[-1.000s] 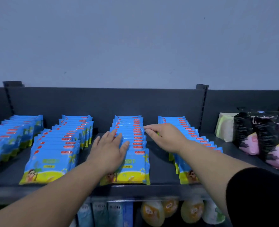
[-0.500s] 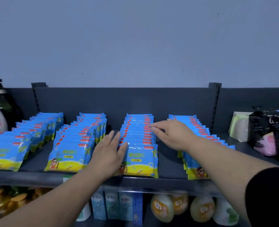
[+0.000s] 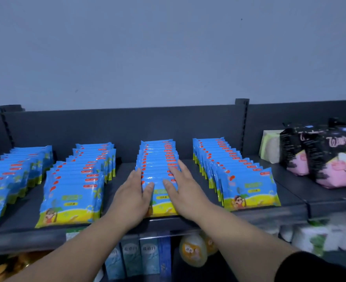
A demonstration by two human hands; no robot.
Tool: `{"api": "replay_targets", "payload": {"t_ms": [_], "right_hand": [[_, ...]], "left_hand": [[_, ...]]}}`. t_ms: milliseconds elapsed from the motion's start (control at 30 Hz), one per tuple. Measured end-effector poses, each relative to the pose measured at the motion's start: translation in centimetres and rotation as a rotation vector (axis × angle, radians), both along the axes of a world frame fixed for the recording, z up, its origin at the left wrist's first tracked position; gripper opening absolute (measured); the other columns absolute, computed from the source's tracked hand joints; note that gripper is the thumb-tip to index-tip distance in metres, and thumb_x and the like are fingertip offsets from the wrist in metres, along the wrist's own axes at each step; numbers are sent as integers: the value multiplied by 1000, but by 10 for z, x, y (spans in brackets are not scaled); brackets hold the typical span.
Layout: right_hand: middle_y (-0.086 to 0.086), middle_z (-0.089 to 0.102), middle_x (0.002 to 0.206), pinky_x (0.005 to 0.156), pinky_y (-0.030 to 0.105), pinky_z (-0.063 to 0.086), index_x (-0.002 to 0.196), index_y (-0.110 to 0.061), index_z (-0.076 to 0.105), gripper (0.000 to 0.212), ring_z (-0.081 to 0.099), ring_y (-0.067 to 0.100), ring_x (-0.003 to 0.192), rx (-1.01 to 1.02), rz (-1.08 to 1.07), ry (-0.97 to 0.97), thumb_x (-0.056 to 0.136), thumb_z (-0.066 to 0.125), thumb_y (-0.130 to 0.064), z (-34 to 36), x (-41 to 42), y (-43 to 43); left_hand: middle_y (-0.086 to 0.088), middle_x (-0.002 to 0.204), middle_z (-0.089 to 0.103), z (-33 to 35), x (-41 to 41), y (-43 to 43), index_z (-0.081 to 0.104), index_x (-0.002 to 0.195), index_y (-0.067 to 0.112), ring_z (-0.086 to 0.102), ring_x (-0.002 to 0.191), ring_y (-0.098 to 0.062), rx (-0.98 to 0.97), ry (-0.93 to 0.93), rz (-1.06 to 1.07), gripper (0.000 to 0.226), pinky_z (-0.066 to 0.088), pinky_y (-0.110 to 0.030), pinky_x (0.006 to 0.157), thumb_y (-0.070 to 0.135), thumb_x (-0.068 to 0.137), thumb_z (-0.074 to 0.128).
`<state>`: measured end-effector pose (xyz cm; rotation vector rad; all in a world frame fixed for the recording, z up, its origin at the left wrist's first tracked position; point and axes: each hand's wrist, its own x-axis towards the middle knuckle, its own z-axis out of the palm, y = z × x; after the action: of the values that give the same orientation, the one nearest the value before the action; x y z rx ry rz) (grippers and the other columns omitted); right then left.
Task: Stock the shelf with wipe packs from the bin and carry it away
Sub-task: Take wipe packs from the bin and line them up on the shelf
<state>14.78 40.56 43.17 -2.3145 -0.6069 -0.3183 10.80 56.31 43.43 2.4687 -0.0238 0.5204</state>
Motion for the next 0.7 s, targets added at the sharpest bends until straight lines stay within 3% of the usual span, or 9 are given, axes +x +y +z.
{"api": "replay_targets", "payload": {"t_ms": [100,300,400,467,533,600,700], "right_hand": [[-11,6,160,110,23,25,150,-22,27,52,23,9,142,-67,2,59,101,36,-38,4,1,-4],[-10,9,160,109,17,19,150,-21,28,50,21,7,143,-105,-4,83,103,33,-36,6,-1,-6],[-9,5,161,107,16,20,151,-22,26,51,21,8,143,-129,-5,89,103,34,-36,10,-2,-7],[-5,4,161,108,19,21,151,-24,22,53,19,11,145,-118,-29,105,102,36,-38,10,-4,-8],[-1,19,159,106,22,27,151,-26,21,54,27,14,142,-67,-27,136,101,39,-38,11,-8,-10],[-4,40,148,93,18,33,150,-27,23,52,43,14,130,-53,-7,171,101,39,-36,12,-10,-12],[-8,47,141,88,16,33,148,-29,27,47,48,11,119,-27,12,200,102,36,-36,19,-9,-15]], "left_hand": [[6,124,55,2,-2,1,40,131,22,56,108,-17,28,2,5,37,45,-35,91,36,97,44],[7,123,56,9,-6,4,40,128,25,55,109,-18,69,75,-31,31,41,-39,98,35,98,41],[12,133,46,12,-9,2,33,138,25,51,118,-16,-10,114,-46,41,37,-25,100,31,99,44],[11,137,40,12,-14,-2,23,145,24,48,118,-12,-70,135,-37,52,32,-15,88,26,98,46],[10,138,43,10,-16,-6,20,146,26,49,105,-7,-119,132,-57,57,32,-15,83,23,97,49],[10,136,48,10,-17,-6,18,147,27,48,98,-5,-151,152,-68,59,34,-16,81,23,97,49],[12,139,45,18,-18,-6,14,149,27,49,111,-8,-153,186,-64,60,31,-14,82,27,99,47]]}}
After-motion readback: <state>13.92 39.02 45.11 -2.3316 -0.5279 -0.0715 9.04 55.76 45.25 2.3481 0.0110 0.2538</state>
